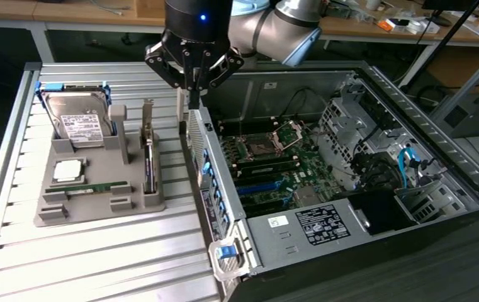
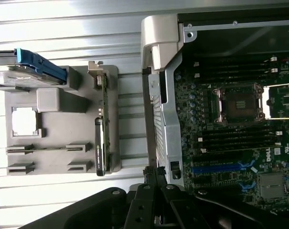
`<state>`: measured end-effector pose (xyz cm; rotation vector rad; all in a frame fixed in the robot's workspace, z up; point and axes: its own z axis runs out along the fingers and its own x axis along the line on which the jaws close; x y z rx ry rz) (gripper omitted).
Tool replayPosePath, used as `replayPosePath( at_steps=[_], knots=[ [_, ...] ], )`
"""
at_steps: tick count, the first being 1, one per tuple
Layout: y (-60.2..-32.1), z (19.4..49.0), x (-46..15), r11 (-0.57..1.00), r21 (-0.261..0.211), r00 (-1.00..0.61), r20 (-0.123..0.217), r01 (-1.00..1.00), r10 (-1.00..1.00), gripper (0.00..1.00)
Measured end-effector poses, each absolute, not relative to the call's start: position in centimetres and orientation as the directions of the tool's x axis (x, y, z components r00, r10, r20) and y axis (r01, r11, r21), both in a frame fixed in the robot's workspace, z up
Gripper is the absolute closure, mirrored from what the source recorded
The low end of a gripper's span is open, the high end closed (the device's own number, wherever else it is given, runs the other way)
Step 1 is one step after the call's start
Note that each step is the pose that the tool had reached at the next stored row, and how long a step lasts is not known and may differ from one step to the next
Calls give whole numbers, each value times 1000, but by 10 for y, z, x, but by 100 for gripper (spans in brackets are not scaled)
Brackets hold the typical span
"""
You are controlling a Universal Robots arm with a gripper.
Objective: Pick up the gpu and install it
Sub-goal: 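Reach for the gpu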
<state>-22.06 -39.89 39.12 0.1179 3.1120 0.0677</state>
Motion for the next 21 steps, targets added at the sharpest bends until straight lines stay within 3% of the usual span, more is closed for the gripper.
replayPosePath(
  at_steps=[21],
  knots=[
    [-399,391,-237,996,44,-997,-25,75,76,89]
  ],
)
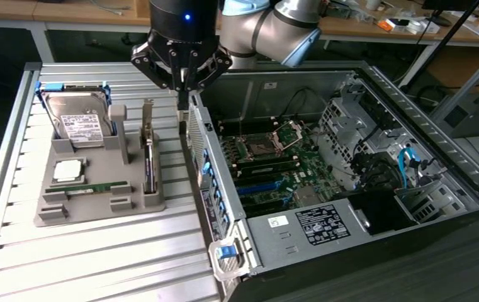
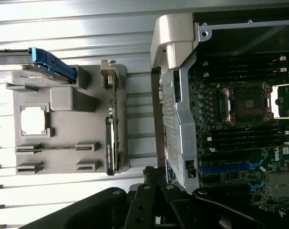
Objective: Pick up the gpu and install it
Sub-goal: 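Reach for the gpu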
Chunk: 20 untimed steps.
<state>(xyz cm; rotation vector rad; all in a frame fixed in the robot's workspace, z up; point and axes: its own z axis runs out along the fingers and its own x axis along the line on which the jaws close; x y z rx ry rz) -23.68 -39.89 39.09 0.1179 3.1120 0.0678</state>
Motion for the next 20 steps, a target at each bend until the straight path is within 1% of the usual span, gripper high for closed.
replayPosePath(
  at_steps=[20],
  knots=[
    [-399,391,-254,996,44,-997,-25,75,76,89]
  ],
)
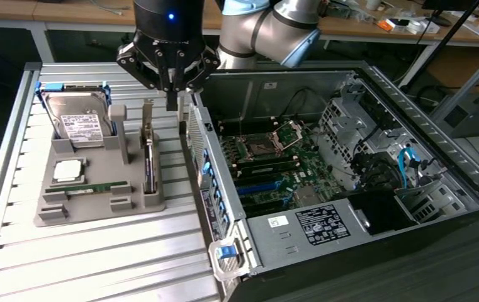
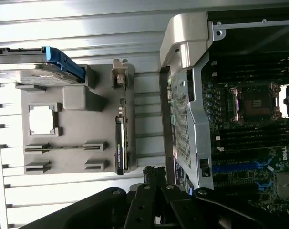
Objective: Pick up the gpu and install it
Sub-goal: 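Reach for the gpu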
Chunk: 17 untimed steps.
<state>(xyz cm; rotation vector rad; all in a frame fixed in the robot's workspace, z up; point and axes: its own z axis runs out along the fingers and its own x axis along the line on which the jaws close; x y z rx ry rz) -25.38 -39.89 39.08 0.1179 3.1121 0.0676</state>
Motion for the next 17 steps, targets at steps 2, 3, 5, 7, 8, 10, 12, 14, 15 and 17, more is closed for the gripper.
replayPosePath(
  at_steps=[2,3,5,7,8,10,12,14,15,17],
  knots=[
    [-399,391,-255,996,44,-997,-25,75,76,89],
    [-399,391,-257,996,44,-997,-25,75,76,89],
    [-399,391,-260,996,44,-997,-25,75,76,89],
    [-399,391,-265,996,44,-997,-25,75,76,89],
    [-399,391,-266,996,44,-997,-25,75,76,89],
    [-399,391,-269,996,44,-997,-25,75,76,89],
    [-399,391,-271,996,44,-997,-25,75,76,89],
    [-399,391,-273,996,44,-997,-25,75,76,89],
    [-399,391,-275,996,44,-997,-25,75,76,89],
    [-399,391,-277,996,44,-997,-25,75,76,89]
  ],
)
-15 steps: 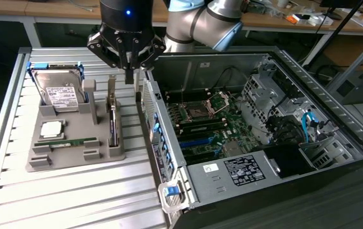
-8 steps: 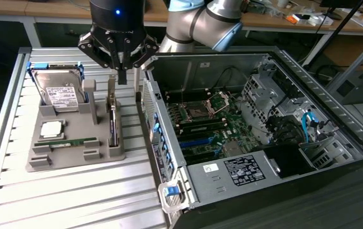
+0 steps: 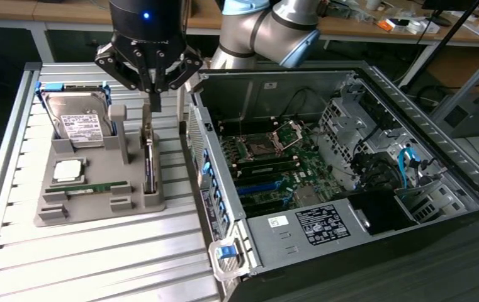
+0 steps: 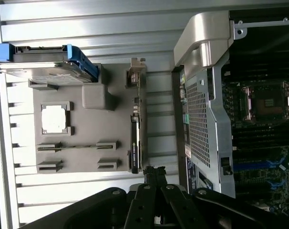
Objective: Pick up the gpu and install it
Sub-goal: 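Reach for the gpu, then pick up the gpu and move the gpu toward the slot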
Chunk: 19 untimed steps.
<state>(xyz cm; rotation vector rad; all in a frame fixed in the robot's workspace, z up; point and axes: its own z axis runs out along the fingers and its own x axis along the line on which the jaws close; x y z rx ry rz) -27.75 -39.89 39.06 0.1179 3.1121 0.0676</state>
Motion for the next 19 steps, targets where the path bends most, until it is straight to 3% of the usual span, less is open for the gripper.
replayPosePath(
  at_steps=[16,17,19],
  knots=[
    [-399,391,-280,996,44,-997,-25,75,76,89],
    [-399,391,-281,996,44,-997,-25,75,76,89],
    [-399,391,-280,996,44,-997,-25,75,76,76]
  ],
)
